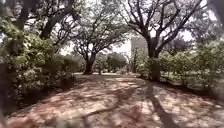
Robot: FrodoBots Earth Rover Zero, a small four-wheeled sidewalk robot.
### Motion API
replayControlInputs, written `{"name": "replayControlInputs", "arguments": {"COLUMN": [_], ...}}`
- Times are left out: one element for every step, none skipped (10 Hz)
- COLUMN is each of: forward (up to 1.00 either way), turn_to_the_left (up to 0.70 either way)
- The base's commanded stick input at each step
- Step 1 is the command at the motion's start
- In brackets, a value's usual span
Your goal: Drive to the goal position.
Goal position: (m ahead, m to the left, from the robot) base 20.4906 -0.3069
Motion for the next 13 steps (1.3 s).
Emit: {"name": "replayControlInputs", "arguments": {"forward": [0.70,0.70,0.70,0.70,0.70,0.70,0.70,0.70,0.70,0.70,0.70,0.70,0.70], "turn_to_the_left": [0.00,0.00,0.00,0.00,0.00,0.00,0.00,0.00,0.00,0.00,0.00,0.00,0.00]}}
